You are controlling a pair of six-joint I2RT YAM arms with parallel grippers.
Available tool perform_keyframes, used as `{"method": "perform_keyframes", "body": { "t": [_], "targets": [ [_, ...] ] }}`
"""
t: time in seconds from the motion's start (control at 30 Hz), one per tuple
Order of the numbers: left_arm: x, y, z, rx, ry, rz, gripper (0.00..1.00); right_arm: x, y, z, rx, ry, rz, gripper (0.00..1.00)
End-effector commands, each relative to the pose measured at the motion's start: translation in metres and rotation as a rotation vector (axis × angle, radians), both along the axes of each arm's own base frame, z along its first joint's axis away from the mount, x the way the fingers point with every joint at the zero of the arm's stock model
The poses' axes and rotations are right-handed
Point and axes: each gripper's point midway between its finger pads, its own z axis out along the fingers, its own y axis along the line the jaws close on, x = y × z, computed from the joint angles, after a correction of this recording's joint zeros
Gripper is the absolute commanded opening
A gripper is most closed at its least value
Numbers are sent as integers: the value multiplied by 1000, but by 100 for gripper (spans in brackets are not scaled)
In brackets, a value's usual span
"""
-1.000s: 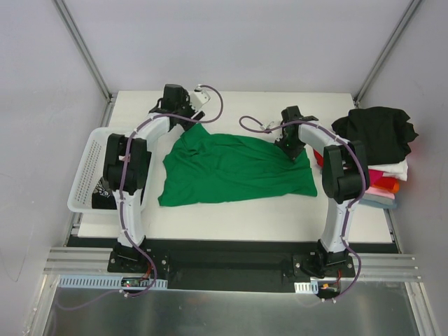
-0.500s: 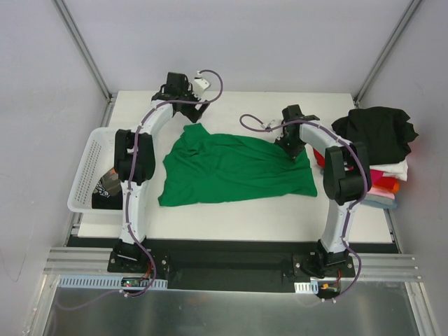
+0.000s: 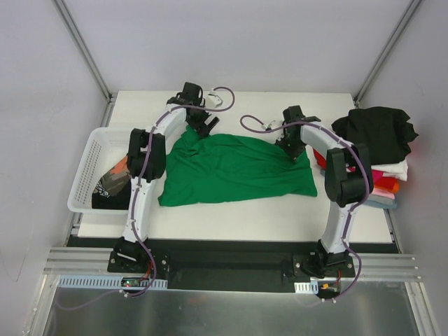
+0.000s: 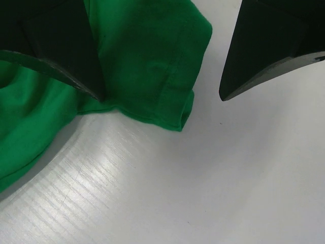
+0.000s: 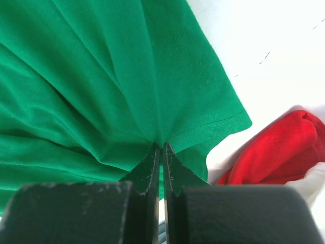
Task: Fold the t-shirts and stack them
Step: Grap the side of the flattened tshirt furthest away from the robot with both arms
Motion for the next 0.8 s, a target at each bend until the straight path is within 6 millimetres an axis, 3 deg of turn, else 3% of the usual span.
{"method": "perform_keyframes", "body": {
  "t": [0.0, 0.1, 0.27, 0.57, 0.77],
  "targets": [
    [7, 2, 13, 34, -25, -11, 95, 0, 3, 26, 37, -56, 6, 1],
    [11, 1, 13, 44, -36, -19, 95, -2, 3, 26, 41, -54, 4, 1],
    [16, 0, 9, 50, -38, -19, 80, -6, 2, 26, 44, -51, 6, 1],
    [14, -1, -1, 46, -13, -16, 74, -11, 3, 32, 57, -61, 3, 1],
    [7, -2, -6, 39, 19, -23, 57, -14, 3, 35, 59, -60, 5, 1]
  ]
}}
